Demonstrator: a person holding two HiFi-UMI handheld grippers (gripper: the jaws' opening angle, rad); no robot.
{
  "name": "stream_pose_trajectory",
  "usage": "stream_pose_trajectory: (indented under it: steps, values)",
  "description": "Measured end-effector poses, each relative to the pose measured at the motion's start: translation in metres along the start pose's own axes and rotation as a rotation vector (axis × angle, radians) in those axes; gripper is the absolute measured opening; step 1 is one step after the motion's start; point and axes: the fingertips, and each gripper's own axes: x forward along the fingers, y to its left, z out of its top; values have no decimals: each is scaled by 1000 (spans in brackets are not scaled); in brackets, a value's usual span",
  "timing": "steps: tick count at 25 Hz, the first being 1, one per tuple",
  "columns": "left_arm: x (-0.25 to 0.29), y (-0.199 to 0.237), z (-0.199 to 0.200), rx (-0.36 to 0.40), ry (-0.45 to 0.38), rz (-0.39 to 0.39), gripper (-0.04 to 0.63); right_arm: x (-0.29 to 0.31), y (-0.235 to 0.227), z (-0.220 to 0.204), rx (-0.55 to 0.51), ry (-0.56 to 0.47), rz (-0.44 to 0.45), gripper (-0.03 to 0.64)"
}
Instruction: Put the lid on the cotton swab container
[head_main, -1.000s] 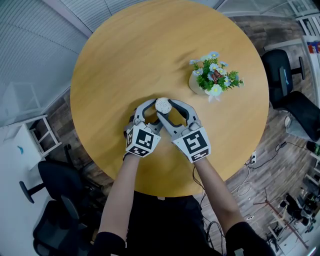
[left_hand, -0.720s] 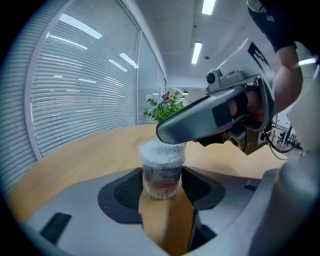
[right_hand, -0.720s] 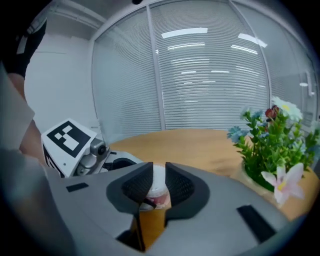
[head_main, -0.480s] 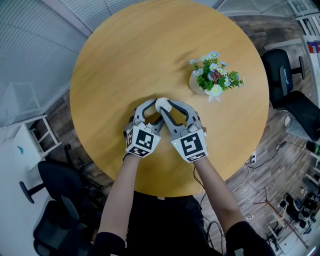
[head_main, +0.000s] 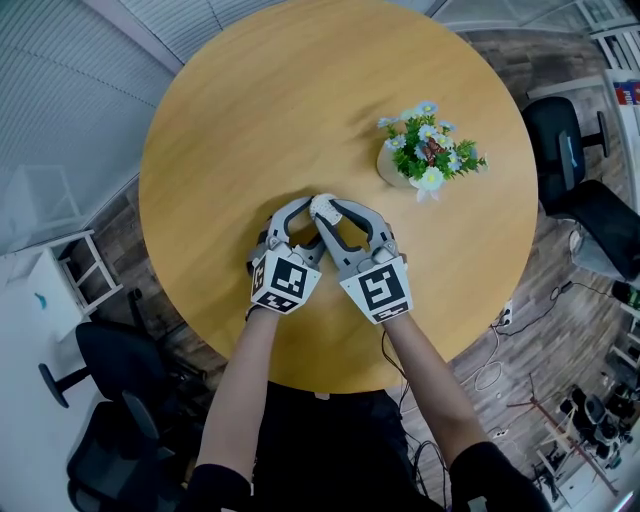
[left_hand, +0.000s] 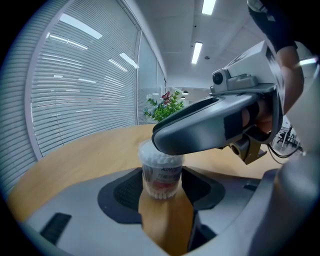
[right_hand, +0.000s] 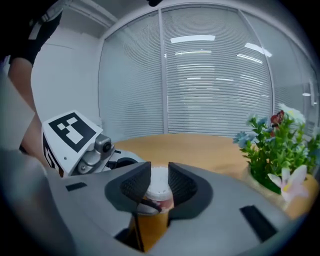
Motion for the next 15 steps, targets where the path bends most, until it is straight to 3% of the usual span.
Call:
stream_pose_trajectory:
  steps: [8, 12, 15]
  values:
    - [0, 0, 0, 0, 1, 1, 238, -1, 1, 1, -21, -31, -21, 97]
    - [0, 0, -1, 0, 1, -1, 238, -1, 0, 0, 17, -26, -10, 97]
    - [1, 0, 0, 0, 1, -1, 238, -1, 5, 2, 48, -32, 23, 141]
